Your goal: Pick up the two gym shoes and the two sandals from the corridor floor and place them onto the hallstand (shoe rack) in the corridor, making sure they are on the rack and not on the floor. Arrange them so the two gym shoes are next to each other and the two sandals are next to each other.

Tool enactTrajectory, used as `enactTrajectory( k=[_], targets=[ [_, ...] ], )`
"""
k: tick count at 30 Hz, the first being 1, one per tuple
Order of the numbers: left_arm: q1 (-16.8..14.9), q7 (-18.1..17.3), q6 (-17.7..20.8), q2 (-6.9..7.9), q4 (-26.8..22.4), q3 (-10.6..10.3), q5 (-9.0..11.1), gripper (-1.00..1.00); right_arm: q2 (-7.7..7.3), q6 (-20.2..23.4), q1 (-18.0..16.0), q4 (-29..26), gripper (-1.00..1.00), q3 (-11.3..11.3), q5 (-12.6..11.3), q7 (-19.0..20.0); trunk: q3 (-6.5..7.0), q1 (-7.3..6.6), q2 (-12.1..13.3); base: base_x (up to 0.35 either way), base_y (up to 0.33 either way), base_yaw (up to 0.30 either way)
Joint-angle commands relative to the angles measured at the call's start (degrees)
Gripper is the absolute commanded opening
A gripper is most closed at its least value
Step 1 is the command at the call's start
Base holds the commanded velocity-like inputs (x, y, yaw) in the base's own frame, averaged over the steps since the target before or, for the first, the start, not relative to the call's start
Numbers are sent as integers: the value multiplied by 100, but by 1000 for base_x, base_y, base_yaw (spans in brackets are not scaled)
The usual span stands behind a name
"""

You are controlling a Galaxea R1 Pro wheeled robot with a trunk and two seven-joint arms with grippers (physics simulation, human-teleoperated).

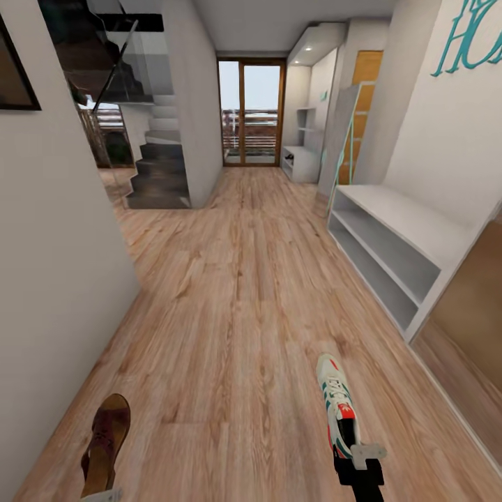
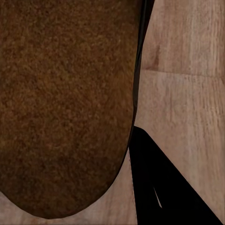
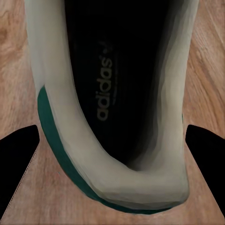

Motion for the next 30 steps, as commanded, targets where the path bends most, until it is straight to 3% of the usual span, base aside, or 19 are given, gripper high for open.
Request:
enactTrajectory(
  k=[1,30],
  targets=[
    [-3,-18,-18,-3,3,56,-76,-100,-1,-1,-3,3,-100,48,20,-54,-5,2,-2,338,0,0],
    [-4,-18,-26,-8,4,75,-60,-100,9,-1,-4,3,-100,47,21,-44,20,2,-2,338,0,0]
  ],
)
